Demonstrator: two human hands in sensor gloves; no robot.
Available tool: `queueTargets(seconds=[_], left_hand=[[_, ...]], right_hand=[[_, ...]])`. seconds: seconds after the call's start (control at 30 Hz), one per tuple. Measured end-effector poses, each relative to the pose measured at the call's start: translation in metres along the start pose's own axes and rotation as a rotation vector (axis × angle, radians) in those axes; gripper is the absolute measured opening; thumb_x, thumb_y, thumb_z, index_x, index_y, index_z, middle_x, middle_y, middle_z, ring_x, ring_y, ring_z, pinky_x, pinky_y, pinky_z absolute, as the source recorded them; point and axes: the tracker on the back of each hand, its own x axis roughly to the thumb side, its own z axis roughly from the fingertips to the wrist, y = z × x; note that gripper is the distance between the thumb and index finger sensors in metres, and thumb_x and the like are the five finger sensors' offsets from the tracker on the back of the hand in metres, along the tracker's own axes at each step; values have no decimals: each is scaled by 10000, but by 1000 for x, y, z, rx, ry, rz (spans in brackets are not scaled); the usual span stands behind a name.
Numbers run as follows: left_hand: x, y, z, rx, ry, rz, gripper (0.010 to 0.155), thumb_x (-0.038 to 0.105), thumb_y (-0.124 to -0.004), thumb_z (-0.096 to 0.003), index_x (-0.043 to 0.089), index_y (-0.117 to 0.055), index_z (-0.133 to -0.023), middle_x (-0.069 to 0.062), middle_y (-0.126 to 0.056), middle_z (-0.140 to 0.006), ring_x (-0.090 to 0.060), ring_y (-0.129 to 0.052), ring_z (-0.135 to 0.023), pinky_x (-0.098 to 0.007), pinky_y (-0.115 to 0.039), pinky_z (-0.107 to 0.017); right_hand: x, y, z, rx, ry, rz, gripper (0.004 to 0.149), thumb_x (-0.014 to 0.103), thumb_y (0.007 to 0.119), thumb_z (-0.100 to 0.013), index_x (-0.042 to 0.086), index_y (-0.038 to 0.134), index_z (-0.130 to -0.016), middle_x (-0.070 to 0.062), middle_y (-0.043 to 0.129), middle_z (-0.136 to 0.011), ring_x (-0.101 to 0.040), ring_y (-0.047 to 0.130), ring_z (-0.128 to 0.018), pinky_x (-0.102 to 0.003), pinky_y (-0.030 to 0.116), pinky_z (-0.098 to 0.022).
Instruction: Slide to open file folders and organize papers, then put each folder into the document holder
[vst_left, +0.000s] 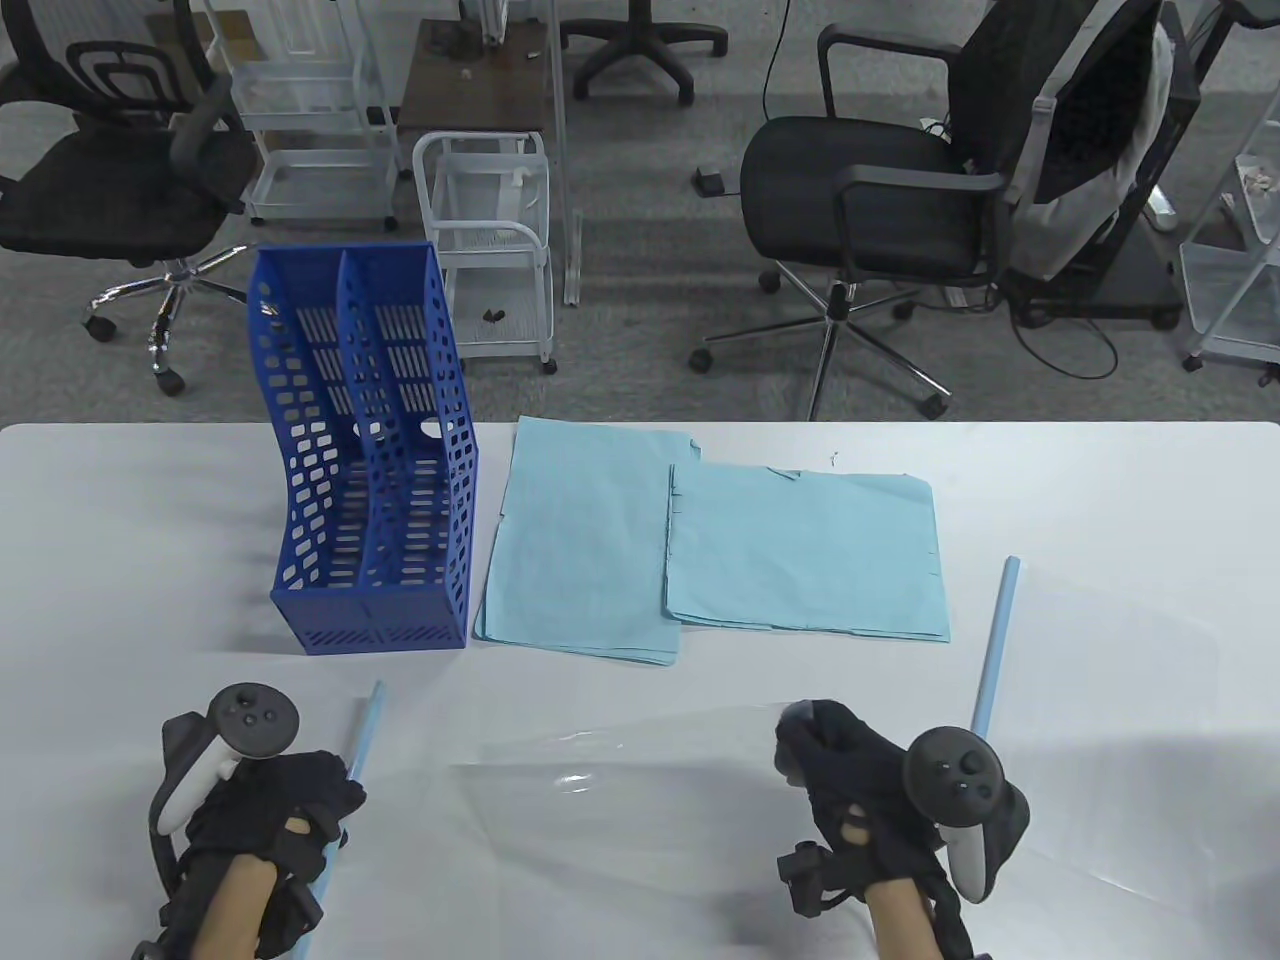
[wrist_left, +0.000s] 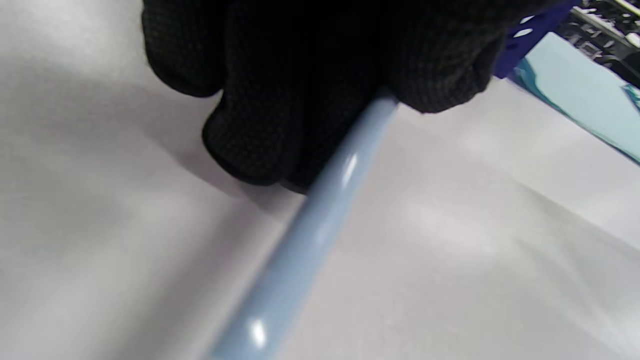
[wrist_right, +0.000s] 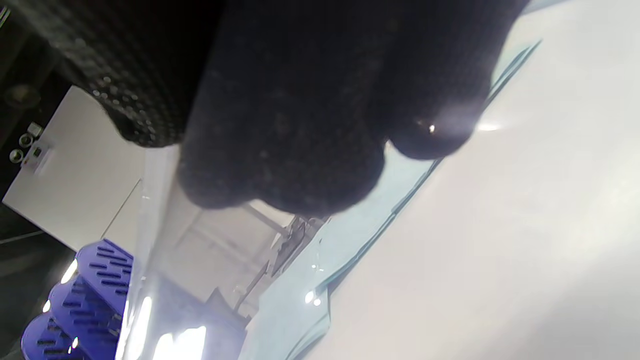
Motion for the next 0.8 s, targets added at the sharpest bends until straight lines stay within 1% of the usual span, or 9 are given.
queueTargets(seconds=[0.07, 0.13, 0.23, 0.3, 0.33, 0.63, 0.7, 0.77, 0.8], left_hand=[[0, -2, -3, 34, 61, -60, 512, 454, -893, -437, 101, -921, -807, -25, -1126, -507, -212, -1136, -401, -460, -881, -503], [0, -4, -7, 55, 81, -65, 491, 477, -895, -431, 127, -925, -774, 4, -1107, -461, -193, -1118, -364, -449, -880, -495], [-2, -3, -8, 138, 129, -90, 461, 494, -905, -424, 179, -934, -759, 26, -1082, -451, -177, -1091, -351, -449, -869, -496], [-3, -3, -9, 180, 141, -87, 455, 503, -916, -415, 195, -942, -750, 34, -1073, -441, -171, -1082, -343, -448, -868, -494], [-3, -2, -10, 182, 145, -85, 456, 507, -918, -412, 200, -943, -749, 36, -1072, -439, -168, -1080, -342, -448, -867, -494], [-7, -1, -9, 179, 156, -60, 464, 523, -908, -418, 218, -936, -768, 43, -1067, -457, -162, -1077, -360, -448, -862, -503], [-8, 0, -7, 175, 151, -51, 491, 529, -907, -416, 206, -925, -786, 37, -1067, -475, -171, -1075, -373, -449, -857, -510], [-6, 3, 1, 227, 130, -38, 516, 539, -904, -414, 190, -920, -794, 33, -1068, -484, -172, -1074, -376, -450, -855, -509], [-2, 6, 10, 261, 98, -30, 527, 545, -902, -412, 185, -918, -797, 30, -1068, -487, -176, -1073, -378, -453, -854, -507]], right_hand=[[3, 4, 1, 8, -14, 27, 423, 465, 872, -335, 224, 941, -676, 45, 1070, -464, -133, 1062, -329, -391, 910, -407], [5, 7, 2, 22, -23, 45, 423, 465, 872, -335, 224, 941, -676, 46, 1071, -465, -134, 1063, -330, -391, 910, -408], [5, 11, 2, 42, -26, 63, 424, 465, 872, -336, 223, 940, -677, 46, 1070, -467, -136, 1062, -333, -393, 909, -409], [5, 13, 2, 45, -29, 77, 423, 466, 872, -336, 223, 942, -676, 46, 1071, -465, -135, 1063, -331, -393, 908, -409], [5, 13, 2, 45, -30, 80, 424, 467, 871, -336, 223, 942, -675, 47, 1071, -465, -136, 1063, -331, -393, 909, -409], [6, 14, 3, 52, -32, 87, 424, 465, 871, -336, 220, 943, -675, 44, 1071, -467, -141, 1062, -332, -396, 907, -411], [7, 15, 3, 53, -33, 89, 424, 465, 872, -335, 222, 942, -675, 43, 1071, -467, -140, 1062, -333, -396, 907, -410], [7, 15, 3, 56, -36, 90, 424, 465, 872, -336, 223, 941, -677, 45, 1070, -470, -140, 1061, -337, -396, 905, -414], [7, 16, 3, 59, -39, 90, 424, 466, 871, -335, 225, 941, -678, 46, 1069, -472, -139, 1061, -339, -395, 905, -416]])
